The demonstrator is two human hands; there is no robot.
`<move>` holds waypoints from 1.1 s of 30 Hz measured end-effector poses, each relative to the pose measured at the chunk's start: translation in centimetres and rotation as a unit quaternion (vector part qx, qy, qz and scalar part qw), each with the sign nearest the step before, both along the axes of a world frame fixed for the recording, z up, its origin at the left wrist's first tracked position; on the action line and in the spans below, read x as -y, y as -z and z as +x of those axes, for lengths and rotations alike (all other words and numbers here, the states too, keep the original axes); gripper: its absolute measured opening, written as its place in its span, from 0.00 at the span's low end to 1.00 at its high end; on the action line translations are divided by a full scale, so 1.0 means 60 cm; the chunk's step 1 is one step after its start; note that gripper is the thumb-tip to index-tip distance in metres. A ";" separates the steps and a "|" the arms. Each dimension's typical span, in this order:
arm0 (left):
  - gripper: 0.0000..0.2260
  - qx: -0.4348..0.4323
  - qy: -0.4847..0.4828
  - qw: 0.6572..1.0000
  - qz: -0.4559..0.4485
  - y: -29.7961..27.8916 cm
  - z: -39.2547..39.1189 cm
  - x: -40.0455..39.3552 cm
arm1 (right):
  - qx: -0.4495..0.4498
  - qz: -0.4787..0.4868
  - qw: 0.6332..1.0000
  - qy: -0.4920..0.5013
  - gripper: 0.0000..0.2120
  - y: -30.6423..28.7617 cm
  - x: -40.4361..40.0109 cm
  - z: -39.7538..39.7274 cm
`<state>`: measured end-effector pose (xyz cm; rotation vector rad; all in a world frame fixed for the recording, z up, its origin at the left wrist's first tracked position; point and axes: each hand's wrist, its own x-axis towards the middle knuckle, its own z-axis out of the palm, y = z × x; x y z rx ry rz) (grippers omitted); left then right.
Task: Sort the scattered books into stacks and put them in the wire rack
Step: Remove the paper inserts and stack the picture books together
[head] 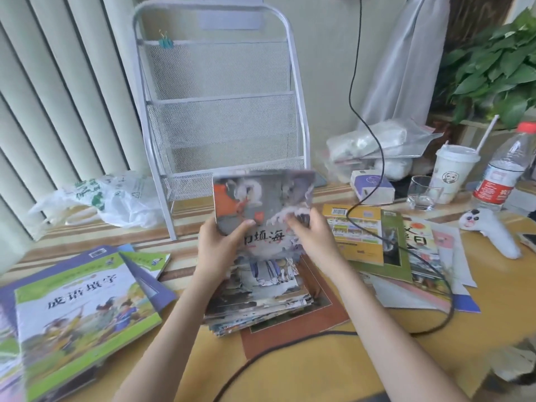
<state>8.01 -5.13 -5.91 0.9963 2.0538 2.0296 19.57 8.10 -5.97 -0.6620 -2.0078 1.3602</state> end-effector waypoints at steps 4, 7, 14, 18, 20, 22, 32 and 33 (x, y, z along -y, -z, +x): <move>0.18 0.011 -0.120 0.992 -0.044 -0.041 -0.021 0.020 | -0.047 0.057 0.996 0.045 0.27 -0.043 0.022 -0.022; 0.25 -0.068 -0.148 0.927 -0.339 -0.005 -0.040 0.048 | 0.180 0.184 0.965 0.053 0.30 -0.016 0.045 -0.035; 0.32 -0.011 -0.013 0.912 -0.409 0.056 -0.031 0.065 | 0.375 0.322 0.863 0.104 0.25 0.054 0.082 -0.039; 0.33 -0.048 0.008 0.885 -0.463 0.039 -0.021 0.056 | 0.362 0.285 0.882 0.101 0.23 0.062 0.073 -0.040; 0.31 -0.117 -0.016 0.841 -0.529 0.035 -0.013 0.052 | 0.343 0.260 0.898 0.085 0.22 0.064 0.067 -0.032; 0.29 -0.224 -0.059 0.790 -0.568 0.036 -0.015 0.044 | 0.297 0.239 0.922 0.067 0.20 0.060 0.055 -0.012; 0.23 -0.509 0.343 0.649 -0.449 -0.004 0.168 -0.215 | 0.278 0.215 0.926 0.139 0.18 0.075 -0.071 0.182; 0.26 -0.507 0.368 0.638 -0.447 0.012 0.180 -0.238 | 0.291 0.218 0.919 0.154 0.19 0.081 -0.081 0.199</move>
